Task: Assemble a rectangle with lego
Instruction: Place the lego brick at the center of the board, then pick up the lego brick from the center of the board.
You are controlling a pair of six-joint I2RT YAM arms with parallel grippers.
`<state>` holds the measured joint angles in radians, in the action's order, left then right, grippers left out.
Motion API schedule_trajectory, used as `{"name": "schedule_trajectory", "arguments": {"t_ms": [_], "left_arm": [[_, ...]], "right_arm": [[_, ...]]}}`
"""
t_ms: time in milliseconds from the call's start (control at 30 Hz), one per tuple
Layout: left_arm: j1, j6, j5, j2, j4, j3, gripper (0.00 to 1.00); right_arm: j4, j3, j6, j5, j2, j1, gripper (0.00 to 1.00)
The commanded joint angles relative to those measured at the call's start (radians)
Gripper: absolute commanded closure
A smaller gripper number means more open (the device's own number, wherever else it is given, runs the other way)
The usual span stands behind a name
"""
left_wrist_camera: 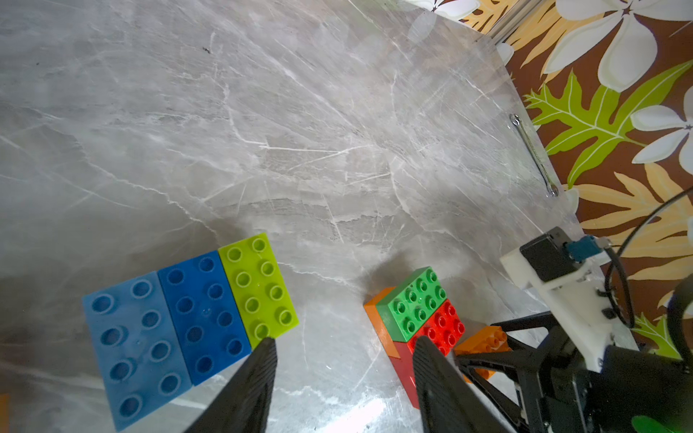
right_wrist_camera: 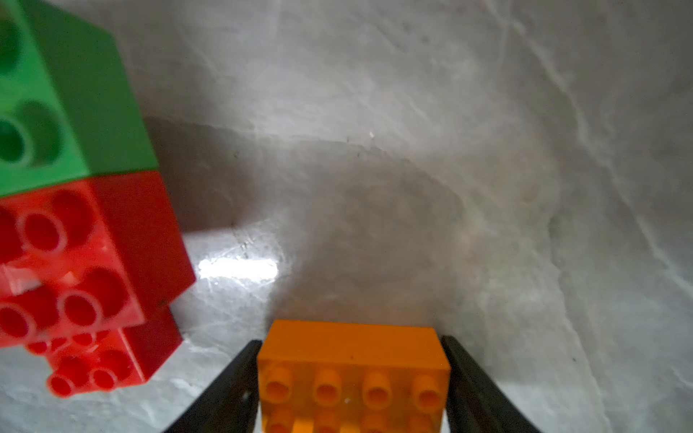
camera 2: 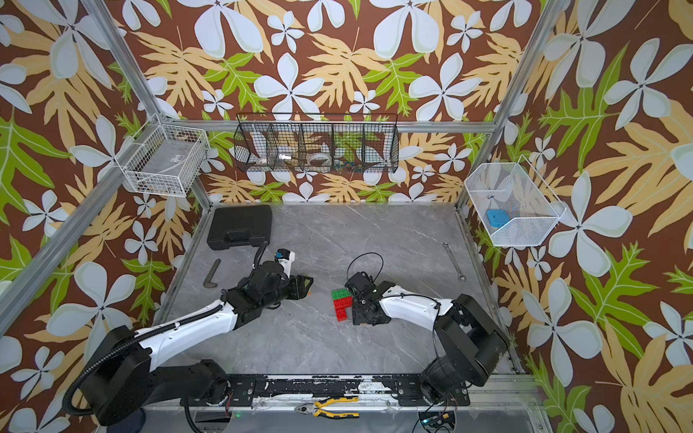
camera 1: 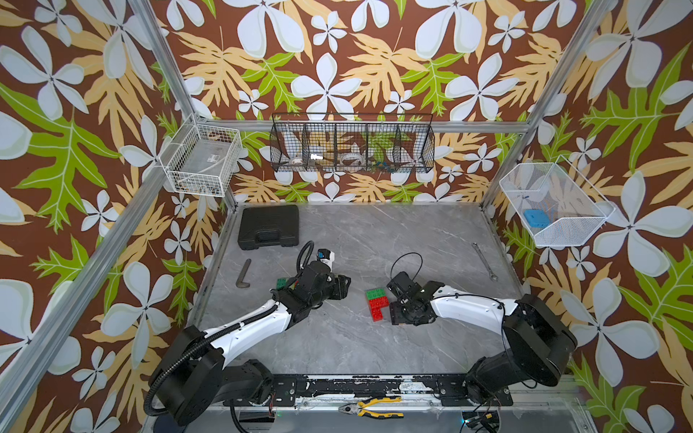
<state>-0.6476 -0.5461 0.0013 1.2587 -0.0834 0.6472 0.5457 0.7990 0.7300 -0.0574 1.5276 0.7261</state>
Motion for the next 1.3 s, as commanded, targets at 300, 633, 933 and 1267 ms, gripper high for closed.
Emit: {"name": "schedule_trajectory", "arguments": {"t_ms": [300,633,933,1267], "left_arm": [[0.002,-0.017,0.015,0.018,-0.049,0.0,0.4],[0.002,-0.011,0.014,0.019,-0.039,0.005,0.4],[0.01,0.001,-0.012,-0.008,-0.011,0.006,0.4],[0.046,0.001,0.01,0.001,-0.037,-0.025,0.41]], "right_arm": [[0.048,0.041,-0.049,0.023,0.015,-0.004,0.3],[0.05,0.042,-0.058,0.009,0.025,-0.014,0.32],[0.127,0.115,-0.035,-0.005,-0.025,0.012,0.42],[0.172,0.268,0.043,-0.012,0.016,0.159,0.44]]}}
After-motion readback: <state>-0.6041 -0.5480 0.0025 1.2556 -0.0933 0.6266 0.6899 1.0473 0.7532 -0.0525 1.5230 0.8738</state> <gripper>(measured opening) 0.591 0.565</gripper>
